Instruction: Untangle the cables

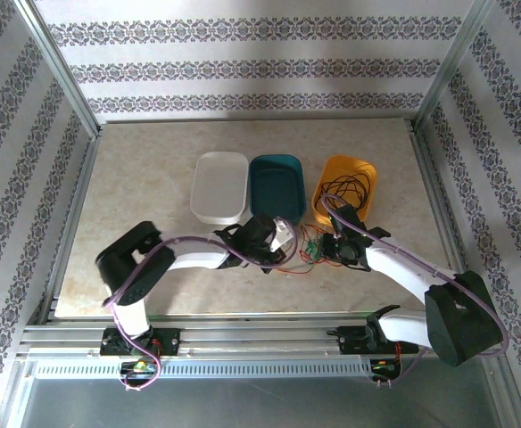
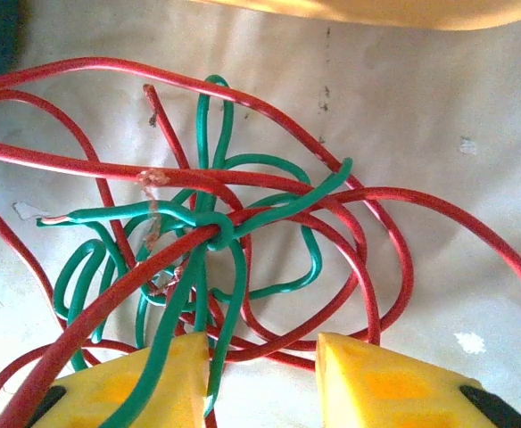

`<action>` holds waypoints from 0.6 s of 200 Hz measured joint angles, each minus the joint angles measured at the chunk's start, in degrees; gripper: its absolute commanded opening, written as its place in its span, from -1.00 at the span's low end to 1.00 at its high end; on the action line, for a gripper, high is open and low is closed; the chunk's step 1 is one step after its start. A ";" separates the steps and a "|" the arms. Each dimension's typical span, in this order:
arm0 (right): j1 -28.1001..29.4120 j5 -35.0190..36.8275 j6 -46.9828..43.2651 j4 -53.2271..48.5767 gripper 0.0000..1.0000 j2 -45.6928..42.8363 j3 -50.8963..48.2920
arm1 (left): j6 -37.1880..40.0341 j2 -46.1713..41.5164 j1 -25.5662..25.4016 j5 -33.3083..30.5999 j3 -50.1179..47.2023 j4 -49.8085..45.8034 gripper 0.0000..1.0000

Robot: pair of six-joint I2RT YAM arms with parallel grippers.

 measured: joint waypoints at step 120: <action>-2.60 0.81 2.27 1.01 -0.27 -0.61 -1.95 | 5.73 -35.89 0.55 -27.19 8.90 7.19 -0.93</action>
